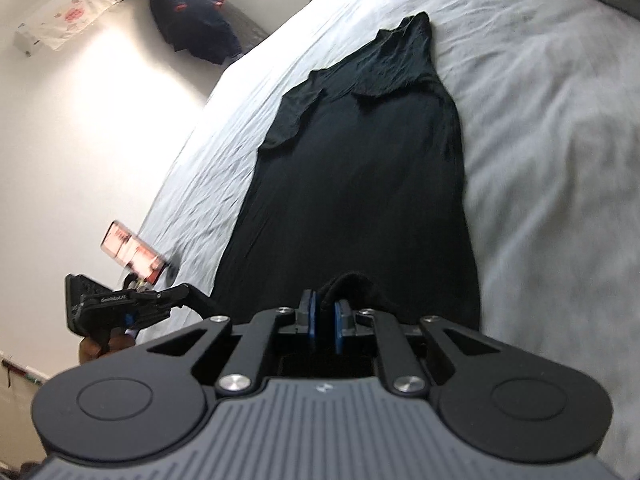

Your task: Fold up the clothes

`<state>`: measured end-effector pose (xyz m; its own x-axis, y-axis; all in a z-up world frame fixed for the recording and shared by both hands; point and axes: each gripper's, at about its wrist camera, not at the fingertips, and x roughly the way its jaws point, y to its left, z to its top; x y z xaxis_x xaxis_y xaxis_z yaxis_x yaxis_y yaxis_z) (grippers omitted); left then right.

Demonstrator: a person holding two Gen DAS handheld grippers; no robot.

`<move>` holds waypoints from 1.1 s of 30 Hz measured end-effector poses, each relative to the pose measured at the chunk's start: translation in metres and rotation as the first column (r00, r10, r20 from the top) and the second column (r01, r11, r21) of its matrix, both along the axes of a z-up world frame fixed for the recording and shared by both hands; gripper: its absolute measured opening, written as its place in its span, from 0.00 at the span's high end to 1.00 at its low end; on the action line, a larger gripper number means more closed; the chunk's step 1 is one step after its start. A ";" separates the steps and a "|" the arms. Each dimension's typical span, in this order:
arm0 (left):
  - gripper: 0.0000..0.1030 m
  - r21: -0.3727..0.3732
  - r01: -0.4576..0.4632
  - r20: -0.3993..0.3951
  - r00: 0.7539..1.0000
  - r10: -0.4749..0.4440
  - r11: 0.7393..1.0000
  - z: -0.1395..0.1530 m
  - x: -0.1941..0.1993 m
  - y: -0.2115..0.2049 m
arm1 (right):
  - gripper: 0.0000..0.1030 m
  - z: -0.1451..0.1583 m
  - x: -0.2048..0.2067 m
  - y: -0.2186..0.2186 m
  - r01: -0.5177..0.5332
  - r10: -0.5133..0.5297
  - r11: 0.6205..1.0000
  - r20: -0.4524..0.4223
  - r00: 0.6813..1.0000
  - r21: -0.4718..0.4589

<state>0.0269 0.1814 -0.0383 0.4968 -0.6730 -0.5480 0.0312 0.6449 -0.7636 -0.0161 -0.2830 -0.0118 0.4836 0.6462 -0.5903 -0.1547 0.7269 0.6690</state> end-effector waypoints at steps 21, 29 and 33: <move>0.58 0.073 -0.268 0.115 0.959 0.258 0.961 0.000 0.058 -0.004 | 0.51 -0.012 0.080 -0.020 0.315 -0.301 0.947 0.158 0.940 -0.069; 0.57 0.325 -0.238 0.228 0.959 0.168 0.915 0.008 0.055 -0.022 | 0.51 -0.007 0.077 0.000 0.265 -0.195 0.933 0.277 0.941 -0.244; 0.58 0.396 -0.225 0.257 0.958 0.128 0.890 0.006 0.057 -0.035 | 0.51 -0.012 0.078 0.026 0.184 -0.075 0.917 0.300 0.951 -0.355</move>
